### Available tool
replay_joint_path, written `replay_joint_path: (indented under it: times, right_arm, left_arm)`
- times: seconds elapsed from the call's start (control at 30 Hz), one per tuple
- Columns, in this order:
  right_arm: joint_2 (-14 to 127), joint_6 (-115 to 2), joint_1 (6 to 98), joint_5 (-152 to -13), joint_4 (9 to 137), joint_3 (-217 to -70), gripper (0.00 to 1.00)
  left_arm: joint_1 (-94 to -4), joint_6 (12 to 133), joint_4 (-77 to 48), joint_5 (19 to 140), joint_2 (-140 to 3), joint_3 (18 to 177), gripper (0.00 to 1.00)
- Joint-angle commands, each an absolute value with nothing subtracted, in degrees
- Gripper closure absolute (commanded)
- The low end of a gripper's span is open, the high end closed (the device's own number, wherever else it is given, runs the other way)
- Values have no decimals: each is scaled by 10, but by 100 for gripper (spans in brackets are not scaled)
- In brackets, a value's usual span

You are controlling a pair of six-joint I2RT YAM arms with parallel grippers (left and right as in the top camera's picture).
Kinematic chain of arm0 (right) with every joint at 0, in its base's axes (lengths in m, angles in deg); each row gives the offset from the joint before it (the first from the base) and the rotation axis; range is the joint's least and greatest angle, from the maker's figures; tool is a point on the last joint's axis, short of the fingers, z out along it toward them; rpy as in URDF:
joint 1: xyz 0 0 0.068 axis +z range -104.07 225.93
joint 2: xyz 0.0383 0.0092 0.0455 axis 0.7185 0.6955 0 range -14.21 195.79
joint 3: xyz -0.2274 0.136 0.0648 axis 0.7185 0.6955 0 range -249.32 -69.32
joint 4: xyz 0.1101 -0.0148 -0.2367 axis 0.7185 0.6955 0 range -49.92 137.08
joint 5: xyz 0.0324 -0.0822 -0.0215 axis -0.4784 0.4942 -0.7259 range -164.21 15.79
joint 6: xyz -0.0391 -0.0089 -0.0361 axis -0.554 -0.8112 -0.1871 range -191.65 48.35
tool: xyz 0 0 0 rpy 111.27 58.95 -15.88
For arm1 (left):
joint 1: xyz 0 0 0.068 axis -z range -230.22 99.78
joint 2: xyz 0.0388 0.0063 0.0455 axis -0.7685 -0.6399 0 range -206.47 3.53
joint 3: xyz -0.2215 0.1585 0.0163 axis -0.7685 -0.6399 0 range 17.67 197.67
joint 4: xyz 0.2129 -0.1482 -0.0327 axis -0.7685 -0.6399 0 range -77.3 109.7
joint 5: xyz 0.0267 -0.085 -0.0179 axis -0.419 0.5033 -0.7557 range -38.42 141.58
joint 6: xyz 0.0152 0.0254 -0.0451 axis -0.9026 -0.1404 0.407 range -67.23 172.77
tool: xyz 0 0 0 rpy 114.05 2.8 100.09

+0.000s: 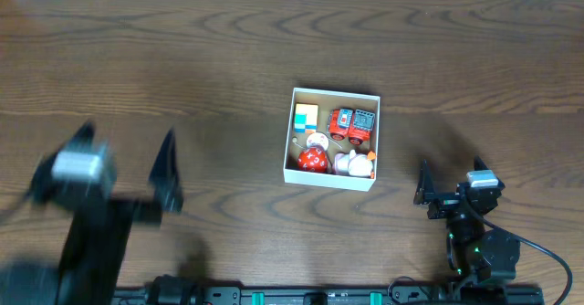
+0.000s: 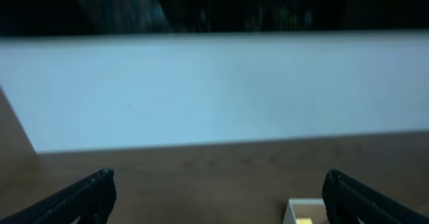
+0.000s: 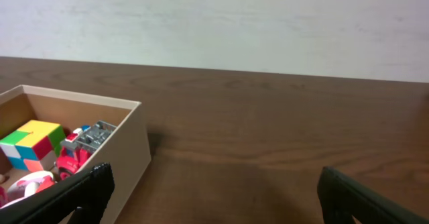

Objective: Pack container

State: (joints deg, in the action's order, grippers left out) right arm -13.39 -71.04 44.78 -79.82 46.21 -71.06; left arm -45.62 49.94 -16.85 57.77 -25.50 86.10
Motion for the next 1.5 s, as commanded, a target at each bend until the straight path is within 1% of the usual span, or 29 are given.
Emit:
replay_joint_path:
  times: [0.0, 0.1, 0.23, 0.4, 0.53, 0.67, 0.87, 1.0, 1.17, 1.47]
  right_arm:
    - [-139, -717, 441, -801, 460, -706, 1]
    - [-139, -717, 441, -801, 460, -706, 1]
    - [-139, -717, 441, -801, 460, -706, 1]
    - [-139, -717, 441, -801, 460, -706, 1]
    - [-139, -717, 441, -801, 460, -706, 1]
    - [-139, -717, 441, -801, 460, -706, 1]
    - [-139, -717, 441, -801, 460, -706, 1]
    - [-139, -717, 441, -800, 460, -706, 1]
    - [-139, -717, 441, -800, 460, -706, 1]
    - [-139, -717, 441, -801, 460, -706, 1]
  left_arm:
    - [-457, 498, -205, 564, -182, 860, 2]
    - [-457, 498, -263, 565, -120, 860, 2]
    - [-457, 500, -318, 569, -71, 845, 2]
    - [-460, 507, -320, 571, -28, 763, 2]
    - [-464, 509, -256, 571, 6, 657, 2]
    - [-470, 509, -149, 571, 35, 535, 2]
    - [-479, 512, -1, 571, 34, 388, 2]
    - [-479, 510, 68, 566, 34, 316, 2]
    - [-480, 511, 118, 564, 34, 254, 2]
    - [-504, 510, 123, 564, 34, 215, 2]
